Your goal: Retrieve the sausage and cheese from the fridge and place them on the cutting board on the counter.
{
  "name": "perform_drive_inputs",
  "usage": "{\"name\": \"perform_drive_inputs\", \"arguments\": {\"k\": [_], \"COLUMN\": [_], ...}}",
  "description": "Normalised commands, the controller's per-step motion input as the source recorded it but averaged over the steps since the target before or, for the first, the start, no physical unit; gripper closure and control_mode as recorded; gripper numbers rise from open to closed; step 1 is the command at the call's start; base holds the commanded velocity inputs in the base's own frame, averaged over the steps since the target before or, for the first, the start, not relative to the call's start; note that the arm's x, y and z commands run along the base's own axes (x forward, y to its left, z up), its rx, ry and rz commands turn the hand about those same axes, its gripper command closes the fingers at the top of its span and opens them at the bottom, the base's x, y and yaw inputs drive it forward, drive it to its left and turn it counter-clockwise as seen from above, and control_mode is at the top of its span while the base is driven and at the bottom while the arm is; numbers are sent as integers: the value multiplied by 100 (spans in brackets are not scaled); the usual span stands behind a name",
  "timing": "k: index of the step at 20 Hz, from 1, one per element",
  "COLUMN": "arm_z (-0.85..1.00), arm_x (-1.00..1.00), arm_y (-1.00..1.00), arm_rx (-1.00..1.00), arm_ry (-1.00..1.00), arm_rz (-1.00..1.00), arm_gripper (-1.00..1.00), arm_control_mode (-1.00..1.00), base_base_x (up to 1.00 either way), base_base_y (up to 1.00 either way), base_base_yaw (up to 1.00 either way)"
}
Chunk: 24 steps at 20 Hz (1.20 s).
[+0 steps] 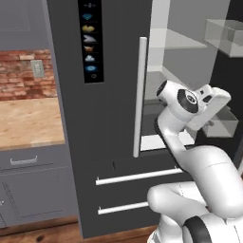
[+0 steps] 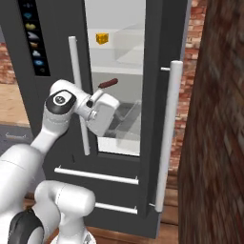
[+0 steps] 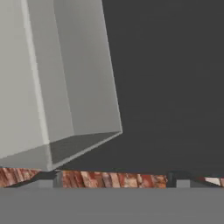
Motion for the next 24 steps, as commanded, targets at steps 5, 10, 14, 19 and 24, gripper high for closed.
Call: {"name": "perform_drive_inputs", "arguments": {"k": [5,10,14,19,24], "arm_z": [-47,-16,31,42,3], "arm_x": [6,6,-33,-41,-6], "arm_y": [-98,-19,41,73,86], "arm_rx": [-1,-1,0,2,9], "arm_ry": [-9,-9,-28,-32,-24], "arm_rz": [-10,-4,0,0,22], "arm_gripper": [-100,-100,-100,-100,-100], "arm_control_mode": [-100,-100,-100,-100,-100], "base_base_x": [0,0,0,0,0], "base_base_y": [0,0,0,0,0], "base_base_yaw": [0,0,0,0,0]}}
